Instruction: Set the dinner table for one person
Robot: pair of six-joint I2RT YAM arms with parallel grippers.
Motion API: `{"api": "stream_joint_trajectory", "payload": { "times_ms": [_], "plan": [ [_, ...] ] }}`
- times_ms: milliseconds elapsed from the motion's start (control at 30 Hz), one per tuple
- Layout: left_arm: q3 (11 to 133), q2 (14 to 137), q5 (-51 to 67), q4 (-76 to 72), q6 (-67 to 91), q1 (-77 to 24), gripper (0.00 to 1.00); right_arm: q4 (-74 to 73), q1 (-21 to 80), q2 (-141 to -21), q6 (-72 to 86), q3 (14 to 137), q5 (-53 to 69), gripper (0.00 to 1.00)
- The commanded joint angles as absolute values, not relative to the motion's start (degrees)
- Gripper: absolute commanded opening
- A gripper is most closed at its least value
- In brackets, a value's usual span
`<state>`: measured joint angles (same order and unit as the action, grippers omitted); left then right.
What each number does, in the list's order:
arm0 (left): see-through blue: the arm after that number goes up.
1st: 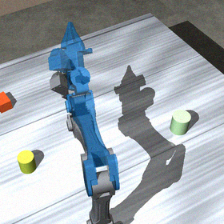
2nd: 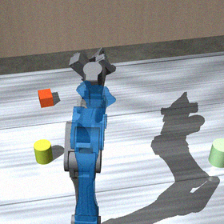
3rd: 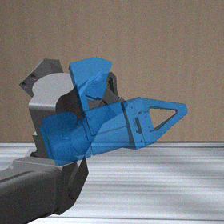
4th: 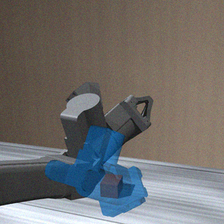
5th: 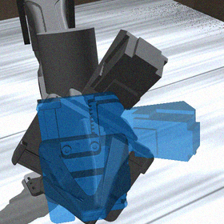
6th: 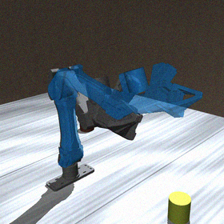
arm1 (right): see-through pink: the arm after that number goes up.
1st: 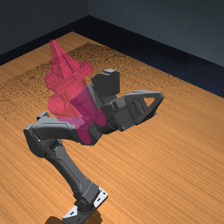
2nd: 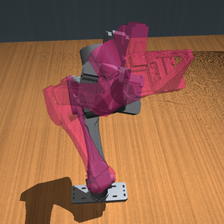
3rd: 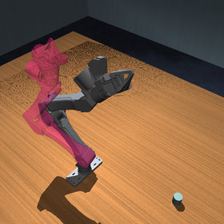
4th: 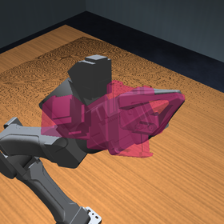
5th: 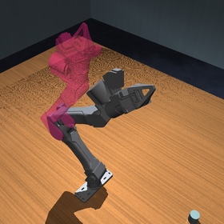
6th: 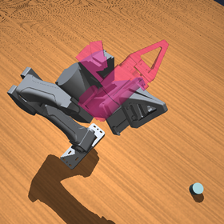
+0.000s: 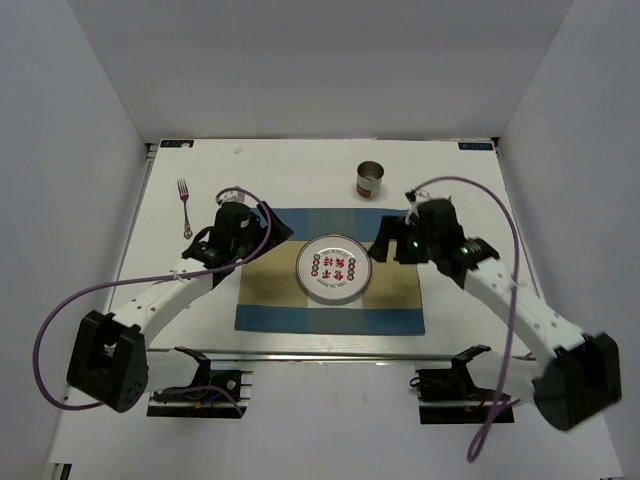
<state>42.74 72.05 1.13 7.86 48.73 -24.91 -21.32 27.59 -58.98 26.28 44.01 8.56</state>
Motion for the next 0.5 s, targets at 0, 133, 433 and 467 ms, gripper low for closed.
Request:
{"api": "stream_joint_trajectory", "payload": {
  "times_ms": [0, 133, 433, 467],
  "plan": [
    [45.96, 67.95, -6.85, 24.77, 47.64, -25.05, 0.98, -18.10, 27.33, -71.66, 21.81, 58.06, -2.17, 0.89],
    [49.03, 68.37, -8.96, 35.65, 43.61, -25.05, 0.98, -24.32, 26.98, -87.48, 11.80, 81.31, -4.48, 0.89],
    [46.85, 67.06, -4.14, 37.09, 37.62, -25.05, 0.98, -41.05, 25.49, -127.77, -1.91, 125.31, -10.01, 0.85],
    [46.93, 66.89, -4.13, 37.09, 37.62, -25.05, 0.98, -39.57, 25.31, -128.92, -3.33, 125.85, -11.32, 0.85]
  ]
}}
